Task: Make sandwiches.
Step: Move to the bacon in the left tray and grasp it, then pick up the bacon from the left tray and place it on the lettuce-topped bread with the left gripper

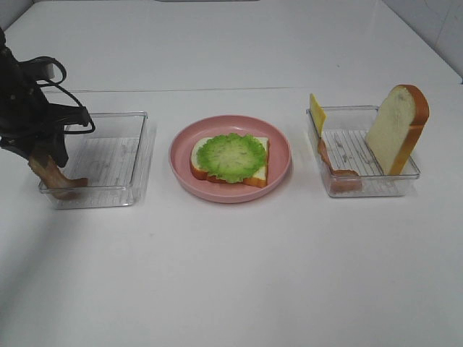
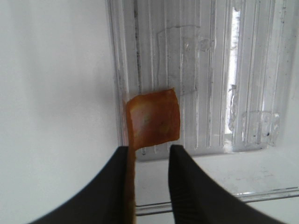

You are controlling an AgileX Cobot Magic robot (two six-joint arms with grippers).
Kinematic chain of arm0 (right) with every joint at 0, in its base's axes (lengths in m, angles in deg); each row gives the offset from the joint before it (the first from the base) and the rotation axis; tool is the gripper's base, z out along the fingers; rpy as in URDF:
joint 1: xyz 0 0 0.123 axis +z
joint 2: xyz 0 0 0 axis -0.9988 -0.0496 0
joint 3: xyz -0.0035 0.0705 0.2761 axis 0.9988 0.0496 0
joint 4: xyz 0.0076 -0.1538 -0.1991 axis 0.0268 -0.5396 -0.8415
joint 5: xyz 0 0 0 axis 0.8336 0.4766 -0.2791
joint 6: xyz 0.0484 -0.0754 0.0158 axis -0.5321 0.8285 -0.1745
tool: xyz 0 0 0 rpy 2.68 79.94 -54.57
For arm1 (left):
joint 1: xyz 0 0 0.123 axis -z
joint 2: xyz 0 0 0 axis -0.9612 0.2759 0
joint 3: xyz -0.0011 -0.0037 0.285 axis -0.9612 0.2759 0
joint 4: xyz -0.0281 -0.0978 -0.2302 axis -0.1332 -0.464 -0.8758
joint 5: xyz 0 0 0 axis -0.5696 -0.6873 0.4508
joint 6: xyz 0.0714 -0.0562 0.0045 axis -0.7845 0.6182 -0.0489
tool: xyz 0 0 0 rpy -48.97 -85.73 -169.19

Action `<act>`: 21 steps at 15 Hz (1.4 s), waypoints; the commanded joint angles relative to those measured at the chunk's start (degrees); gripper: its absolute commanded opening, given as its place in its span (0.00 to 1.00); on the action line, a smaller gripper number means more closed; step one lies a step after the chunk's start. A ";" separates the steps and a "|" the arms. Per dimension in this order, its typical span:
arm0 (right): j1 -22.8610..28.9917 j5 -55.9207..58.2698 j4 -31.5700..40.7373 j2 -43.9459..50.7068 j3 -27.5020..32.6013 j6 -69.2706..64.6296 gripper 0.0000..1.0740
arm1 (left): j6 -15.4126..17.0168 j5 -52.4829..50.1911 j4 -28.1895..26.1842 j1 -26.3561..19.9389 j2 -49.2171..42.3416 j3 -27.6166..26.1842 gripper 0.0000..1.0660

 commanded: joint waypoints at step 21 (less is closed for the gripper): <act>-0.40 -0.52 -0.23 0.92 0.06 -0.46 0.70 | -29.39 1.20 -58.56 8.14 6.88 -17.70 0.00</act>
